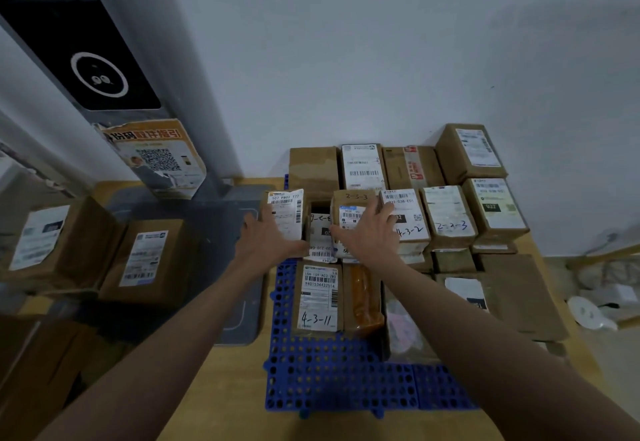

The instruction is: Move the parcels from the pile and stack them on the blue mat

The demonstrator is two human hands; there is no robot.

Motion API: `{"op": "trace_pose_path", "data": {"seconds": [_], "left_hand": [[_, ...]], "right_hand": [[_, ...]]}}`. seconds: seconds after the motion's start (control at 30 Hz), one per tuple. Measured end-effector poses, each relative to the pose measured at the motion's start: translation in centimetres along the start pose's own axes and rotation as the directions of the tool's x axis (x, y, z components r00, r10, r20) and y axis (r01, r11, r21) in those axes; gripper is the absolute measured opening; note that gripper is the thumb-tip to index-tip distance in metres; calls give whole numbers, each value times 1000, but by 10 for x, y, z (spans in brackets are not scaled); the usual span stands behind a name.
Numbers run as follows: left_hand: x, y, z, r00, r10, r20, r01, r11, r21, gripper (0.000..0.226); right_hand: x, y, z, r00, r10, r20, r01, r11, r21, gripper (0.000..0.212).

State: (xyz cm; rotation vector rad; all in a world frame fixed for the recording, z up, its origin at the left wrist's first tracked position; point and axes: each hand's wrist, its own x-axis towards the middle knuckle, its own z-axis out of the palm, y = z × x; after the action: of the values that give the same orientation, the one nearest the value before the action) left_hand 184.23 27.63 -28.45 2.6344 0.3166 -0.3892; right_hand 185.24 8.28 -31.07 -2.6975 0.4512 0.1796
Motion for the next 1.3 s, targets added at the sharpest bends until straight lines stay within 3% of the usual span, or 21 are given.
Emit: {"op": "trace_pose_path", "data": {"seconds": [0.3,0.57,0.83,1.03,1.3], "left_hand": [[1,2,1,999,43,7,-43,999,-9,116],[-3,-2,9,999,44,-6,-43,999,5,118],[-6,5,13,998,63,-1,-63,997,45,117],[-7,14,17,997,80,1,-80,996,39,117],[-4,29,25,993,120,-10,-119,990,74,112]], "right_hand": [[12,2,-3,999,-39,-8,37,983,-179,117],[10,19,3,996,-34,76,57,948,-312,125],[10,28,-7,986,-129,103,158,917,-367,124],[17,37,-17,982,-38,184,91,953,-288,123],[13,33,-10,983,-47,179,108,930,-351,124]]}}
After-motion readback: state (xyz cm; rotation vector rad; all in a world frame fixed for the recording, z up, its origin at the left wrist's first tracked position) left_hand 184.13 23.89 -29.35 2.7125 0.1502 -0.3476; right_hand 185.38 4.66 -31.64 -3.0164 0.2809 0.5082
